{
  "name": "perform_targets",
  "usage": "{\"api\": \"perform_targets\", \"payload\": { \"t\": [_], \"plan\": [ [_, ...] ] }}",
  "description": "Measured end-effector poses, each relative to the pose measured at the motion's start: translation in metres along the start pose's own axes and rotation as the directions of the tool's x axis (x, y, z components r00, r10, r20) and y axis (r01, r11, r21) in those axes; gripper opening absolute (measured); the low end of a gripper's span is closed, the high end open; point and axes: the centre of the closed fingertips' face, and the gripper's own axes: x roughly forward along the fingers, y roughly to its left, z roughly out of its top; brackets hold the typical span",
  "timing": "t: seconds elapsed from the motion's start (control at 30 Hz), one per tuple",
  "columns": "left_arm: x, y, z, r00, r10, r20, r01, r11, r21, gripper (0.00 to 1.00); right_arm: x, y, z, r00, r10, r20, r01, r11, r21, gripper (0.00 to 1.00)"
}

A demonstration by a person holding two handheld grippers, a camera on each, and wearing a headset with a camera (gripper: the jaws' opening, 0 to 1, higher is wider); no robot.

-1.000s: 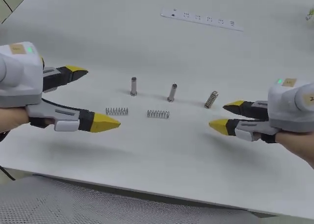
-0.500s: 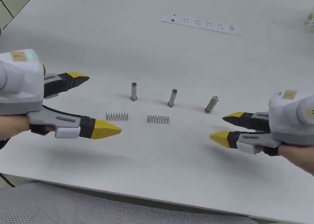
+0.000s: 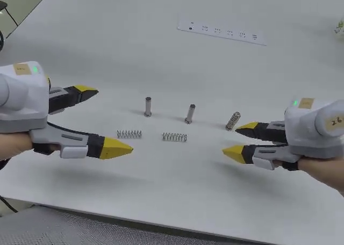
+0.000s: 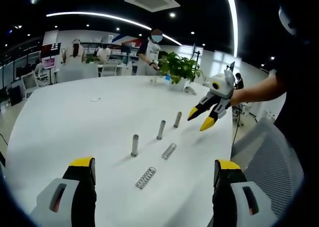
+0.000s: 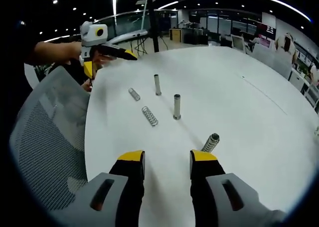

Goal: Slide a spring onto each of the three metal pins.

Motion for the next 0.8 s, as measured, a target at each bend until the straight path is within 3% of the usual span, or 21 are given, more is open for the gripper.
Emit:
{"api": "perform_targets", "payload": {
  "t": [0.43, 0.8],
  "plan": [
    [-0.001, -0.001, -0.002, 1.0, -0.002, 0.002, 0.002, 1.0, -0.006, 0.96, 0.028, 0.024, 0.034, 0.9971, 0.076, 0.003, -0.076, 0.991, -0.113, 0.34],
    [-0.002, -0.001, -0.004, 1.0, 0.0, 0.004, 0.0, 1.0, -0.009, 0.96, 0.047, 0.042, 0.046, 0.9904, 0.134, -0.034, -0.138, 0.97, -0.202, 0.31]
  ]
}}
